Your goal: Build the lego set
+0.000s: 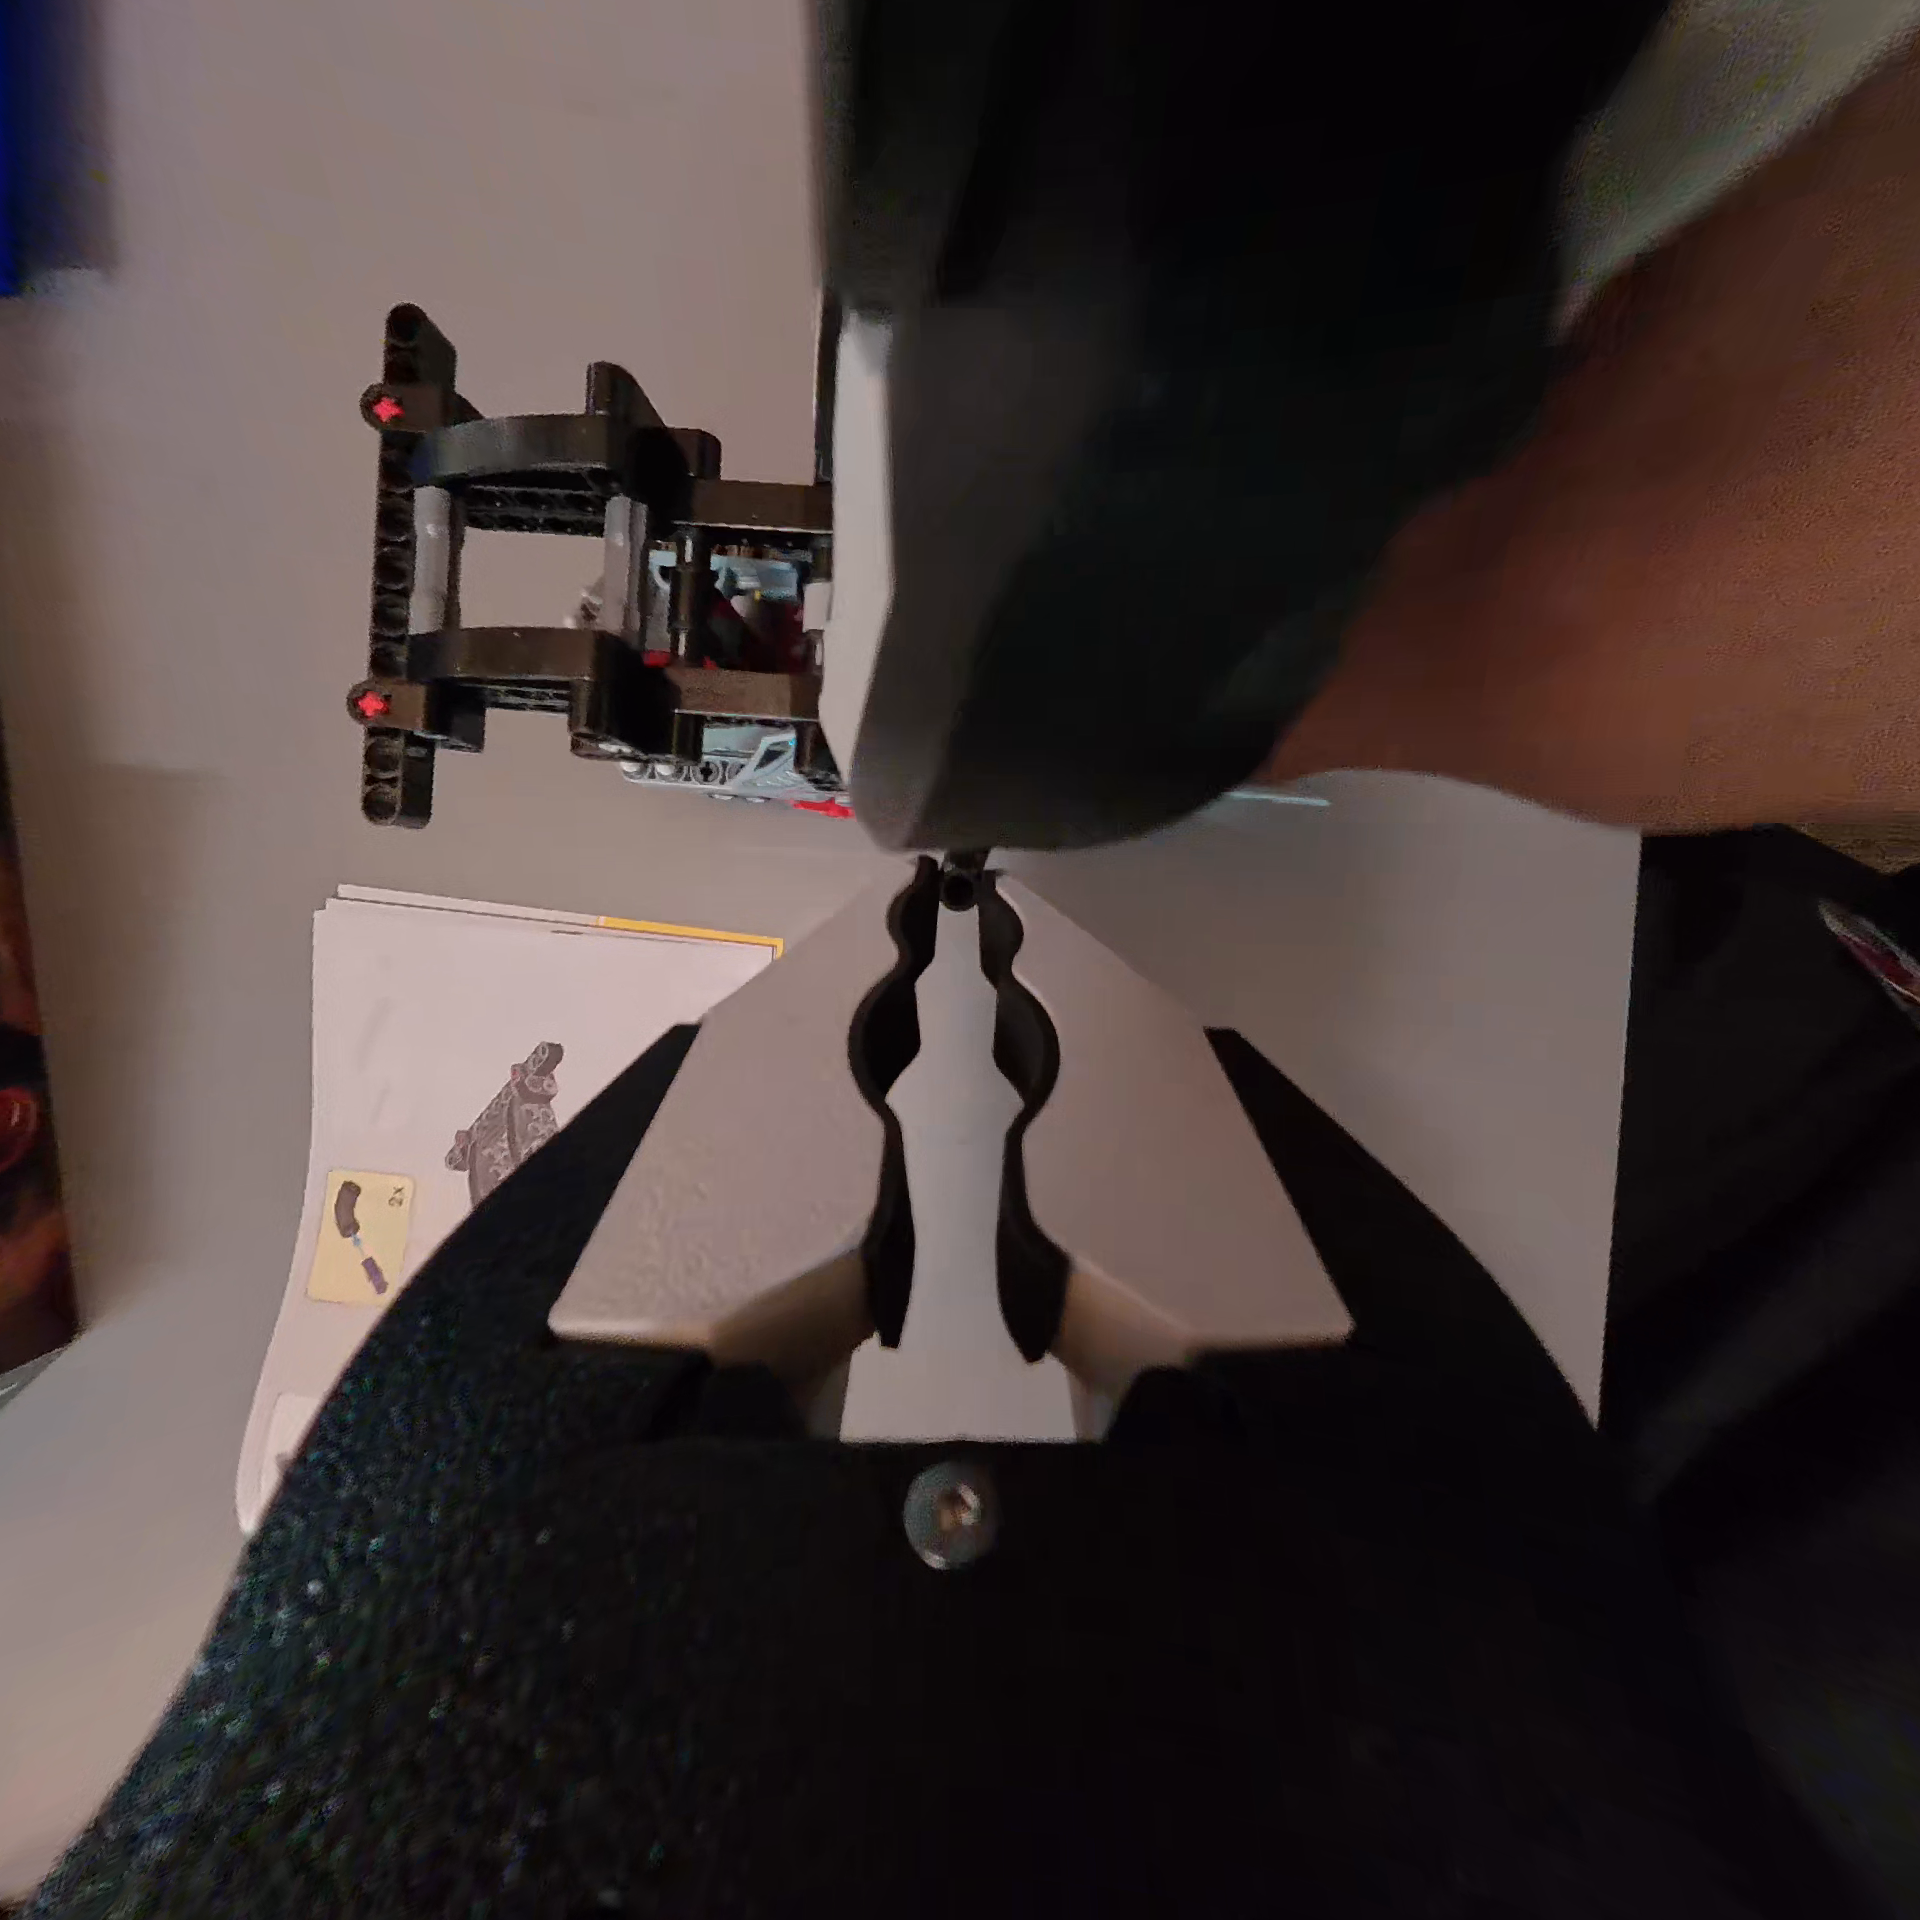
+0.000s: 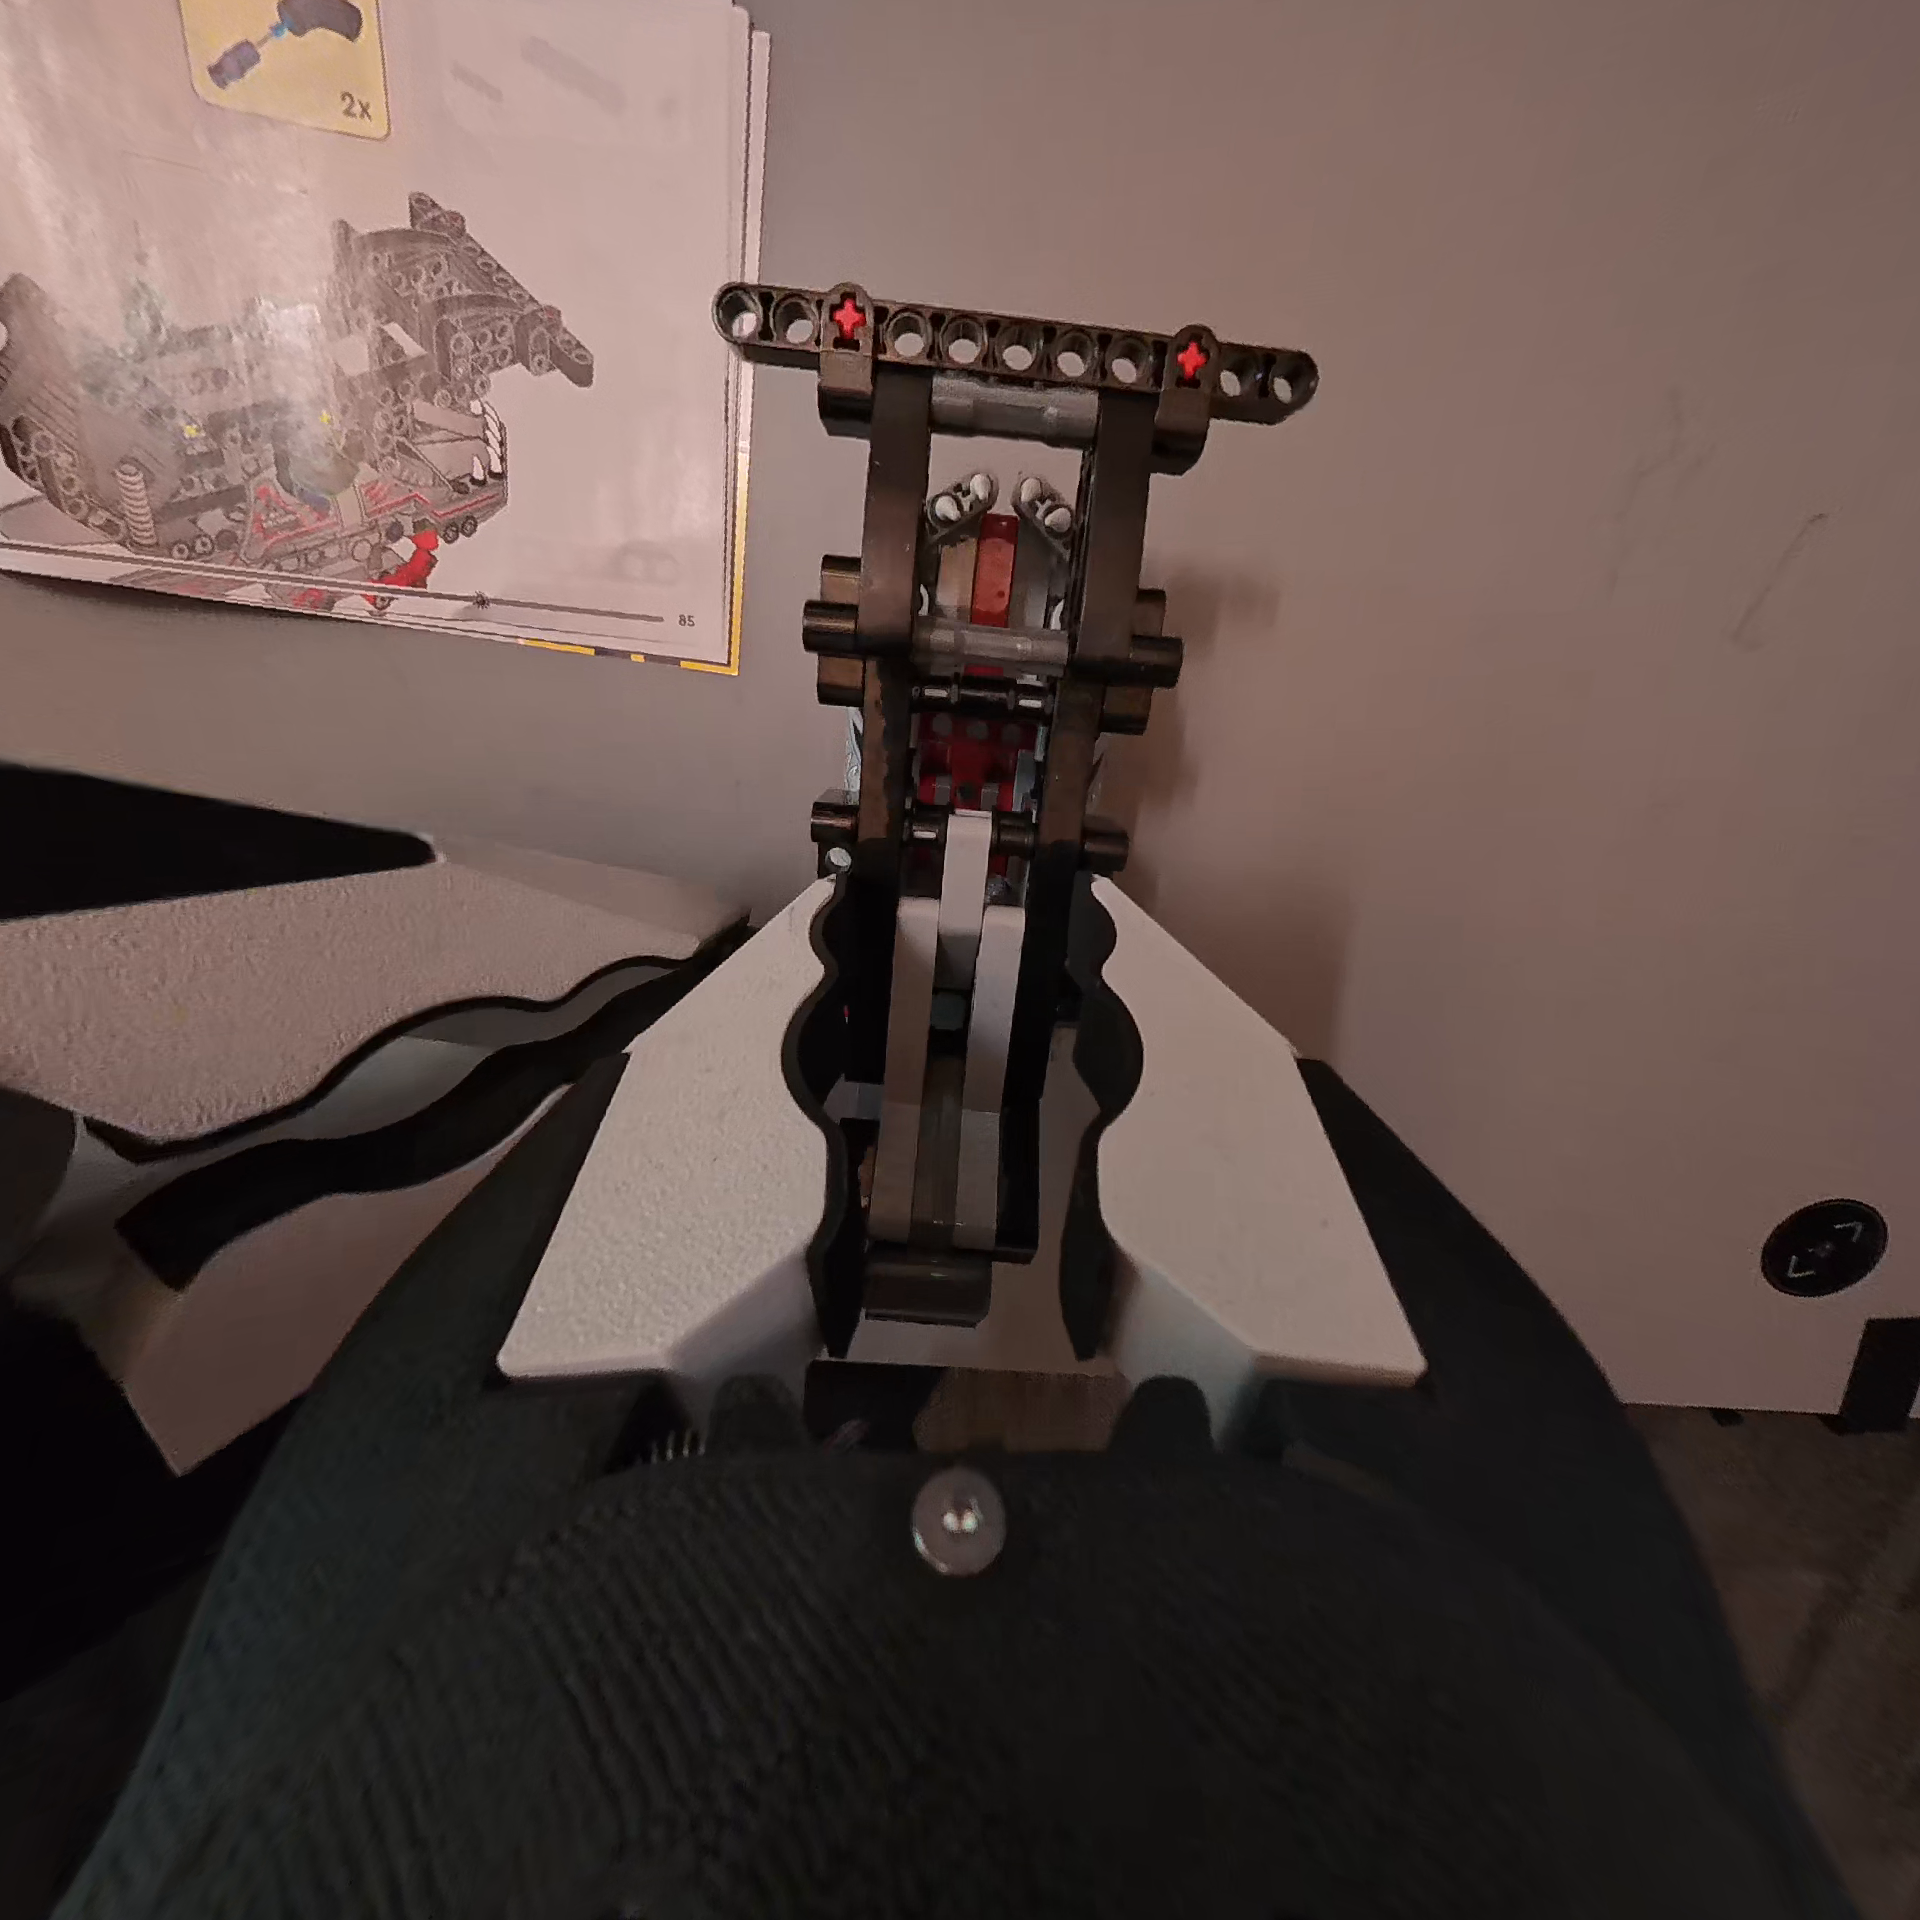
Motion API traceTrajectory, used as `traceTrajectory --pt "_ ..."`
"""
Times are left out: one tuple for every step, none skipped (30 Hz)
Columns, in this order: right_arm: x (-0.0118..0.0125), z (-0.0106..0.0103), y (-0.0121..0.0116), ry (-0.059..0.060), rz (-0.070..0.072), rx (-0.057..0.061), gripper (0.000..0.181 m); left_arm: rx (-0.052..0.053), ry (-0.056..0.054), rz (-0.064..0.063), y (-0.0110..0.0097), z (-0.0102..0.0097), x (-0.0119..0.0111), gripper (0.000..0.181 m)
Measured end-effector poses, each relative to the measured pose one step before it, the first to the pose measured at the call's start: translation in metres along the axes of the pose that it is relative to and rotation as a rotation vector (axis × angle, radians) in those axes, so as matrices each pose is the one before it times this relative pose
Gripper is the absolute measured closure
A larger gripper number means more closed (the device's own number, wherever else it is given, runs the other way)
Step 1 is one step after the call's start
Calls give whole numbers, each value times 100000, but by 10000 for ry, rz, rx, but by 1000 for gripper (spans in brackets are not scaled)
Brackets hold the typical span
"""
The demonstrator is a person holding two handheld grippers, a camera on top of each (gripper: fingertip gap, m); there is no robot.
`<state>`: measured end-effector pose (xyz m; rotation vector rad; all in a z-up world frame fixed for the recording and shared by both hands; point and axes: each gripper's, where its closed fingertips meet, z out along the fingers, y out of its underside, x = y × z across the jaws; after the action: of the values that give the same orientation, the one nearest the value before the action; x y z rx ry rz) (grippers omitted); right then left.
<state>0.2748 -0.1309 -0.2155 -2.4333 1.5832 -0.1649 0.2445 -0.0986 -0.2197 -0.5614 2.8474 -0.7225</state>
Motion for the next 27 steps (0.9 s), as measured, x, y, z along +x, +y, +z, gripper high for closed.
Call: traceTrajectory --pt "10 13 -22 -16 49 -1 140 -19 -157 -57 -76 -59 -14 177" --pt "29 -2 -32 -27 97 15 140 73 -138 -135 -48 -20 -17 177" --pt "54 4 -7 -34 82 28 140 160 -122 -186 -38 15 -18 177" --pt "37 1 -25 -64 31 71 140 201 -104 -112 -39 22 24 177" --pt "47 -3 5 -65 66 61 140 231 -177 -2 -62 8 -7 177" --pt "56 -9 35 -69 47 41 140 242 -179 50 -53 -3 74 176" --pt "22 -25 35 -64 -23 42 140 241 -195 95 -58 -13 77 177" --pt "39 -23 64 -34 25 12 140 204 -240 215 -40 9 23 176" --pt "23 -14 45 -31 13 18 140 167 -217 185 8 14 4 176" --pt "13 -3 -4 -25 -7 35 140 129 -77 14 42 20 35 176" --pt "16 -3 -1 -19 -5 39 140 129 78 -149 72 27 60 176" --pt "15 -25 25 -28 -29 25 140 205 186 -269 -8 18 58 176" --pt "31 -1 -56 -72 -25 88 140 191 186 -254 -15 16 -1 176" --pt "16 41 -167 -119 36 170 140 133 91 -166 19 -1 -102 176" --pt "7 37 -158 -129 -11 170 140 98 45 -118 -10 -32 -97 176" --pt "-43 -14 -125 -188 -62 154 140 84 38 -74 -45 -46 -63 176" --pt "-37 -71 -48 -192 -26 114 139 114 12 -51 -141 -51 -72 176" --pt "180 -172 149 -42 13 12 132 88 29 -46 -138 -25 -43 176" --pt "530 -281 276 228 -12 -36 117 41 53 -24 -83 -8 2 176" --pt "362 -386 407 173 -90 -77 108 51 61 -15 -119 16 58 176" --pt "175 -459 385 82 -107 -20 107 43 -33 32 -105 3 -53 176" --pt "-25 -410 319 -37 -5 71 107 76 -26 45 -166 -3 -38 176" --pt "-274 -211 367 -211 60 29 108 65 102 -12 -165 48 156 176" --pt "-486 53 539 -338 16 -136 111 23 103 -19 -118 76 157 176" --pt "-92 136 439 -68 -57 -161 107 10 -20 47 -93 69 29 176" --pt "162 110 398 98 -32 -261 108 -3 -39 64 -52 48 12 176" --pt "133 41 193 111 9 -179 109 -12 34 11 -18 66 107 176"
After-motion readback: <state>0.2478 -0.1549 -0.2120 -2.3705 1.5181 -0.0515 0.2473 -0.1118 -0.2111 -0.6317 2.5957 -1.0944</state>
